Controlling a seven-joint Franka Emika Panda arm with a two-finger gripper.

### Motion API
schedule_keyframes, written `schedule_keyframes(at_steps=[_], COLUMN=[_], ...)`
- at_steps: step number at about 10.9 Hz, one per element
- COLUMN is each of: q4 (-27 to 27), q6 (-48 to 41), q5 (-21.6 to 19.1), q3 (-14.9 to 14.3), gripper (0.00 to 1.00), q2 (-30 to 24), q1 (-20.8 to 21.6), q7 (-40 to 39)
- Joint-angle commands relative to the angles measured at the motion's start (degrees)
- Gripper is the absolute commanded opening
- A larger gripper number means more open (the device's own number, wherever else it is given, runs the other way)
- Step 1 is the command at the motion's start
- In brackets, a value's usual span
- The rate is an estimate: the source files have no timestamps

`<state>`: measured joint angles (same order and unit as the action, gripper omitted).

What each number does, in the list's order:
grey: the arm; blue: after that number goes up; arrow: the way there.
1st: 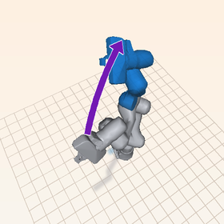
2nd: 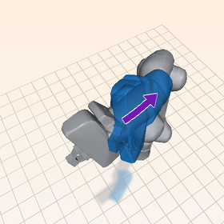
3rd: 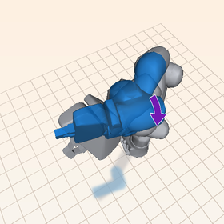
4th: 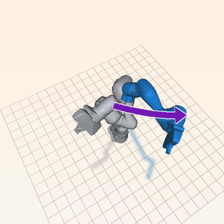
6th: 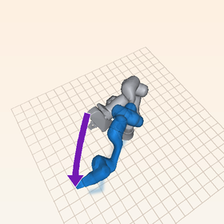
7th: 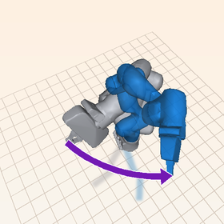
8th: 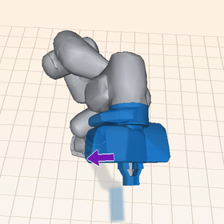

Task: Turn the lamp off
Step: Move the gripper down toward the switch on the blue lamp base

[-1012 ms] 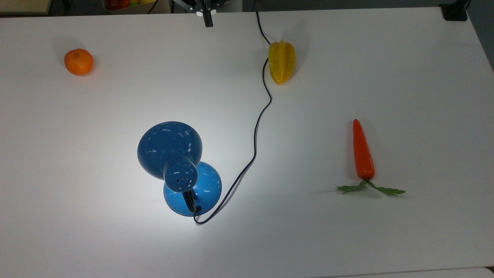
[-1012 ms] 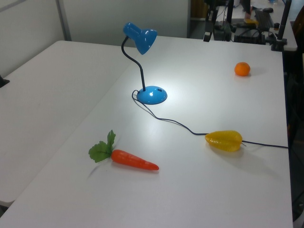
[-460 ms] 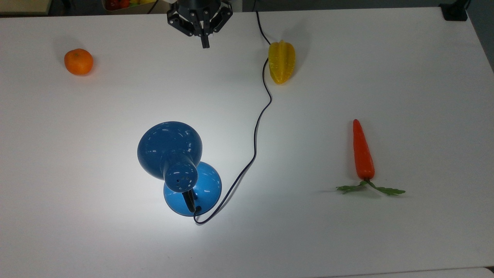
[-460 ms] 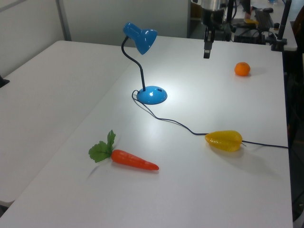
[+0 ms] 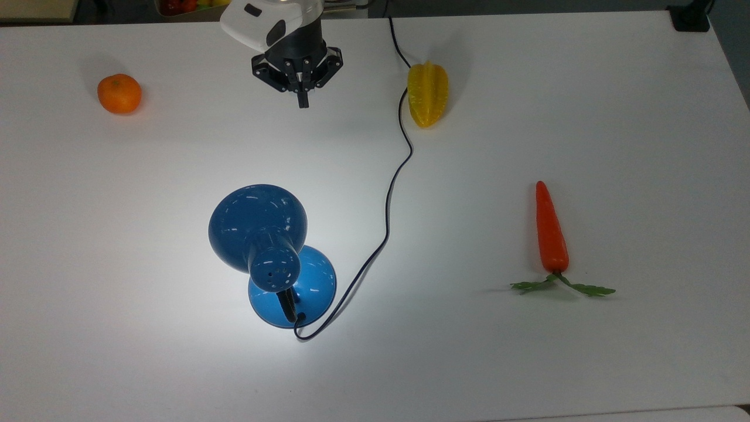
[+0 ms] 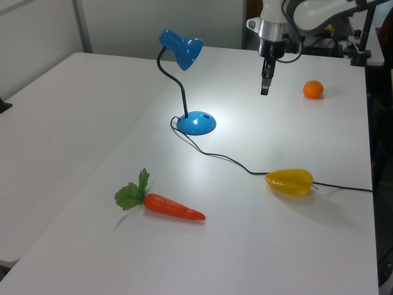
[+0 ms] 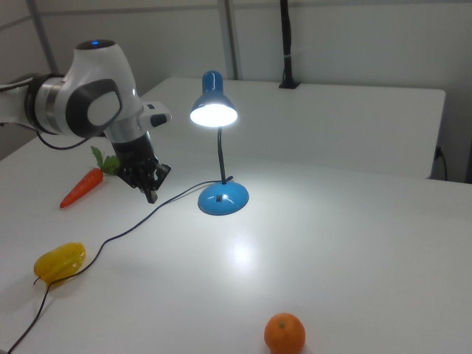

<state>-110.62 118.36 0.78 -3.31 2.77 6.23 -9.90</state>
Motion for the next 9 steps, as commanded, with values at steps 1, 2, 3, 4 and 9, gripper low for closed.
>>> schedule_keyframes(at_steps=[1,2,3,4,9], q4=[-3.2,-3.38,-3.38,-3.38,-2.85], q6=[9.57,13.17,16.26,18.81,34.28], q5=[0.71,0.71,0.71,0.63,0.1], q3=[-3.28,-3.71,-3.98,-3.98,-4.07], gripper=[0.0,0.0,0.0,0.0,0.0], q2=[1.7,3.1,4.51,5.65,11.98], q1=[2.55,2.55,2.55,2.47,2.29], q7=[-0.21,-0.21,-0.12,-0.12,4.36])
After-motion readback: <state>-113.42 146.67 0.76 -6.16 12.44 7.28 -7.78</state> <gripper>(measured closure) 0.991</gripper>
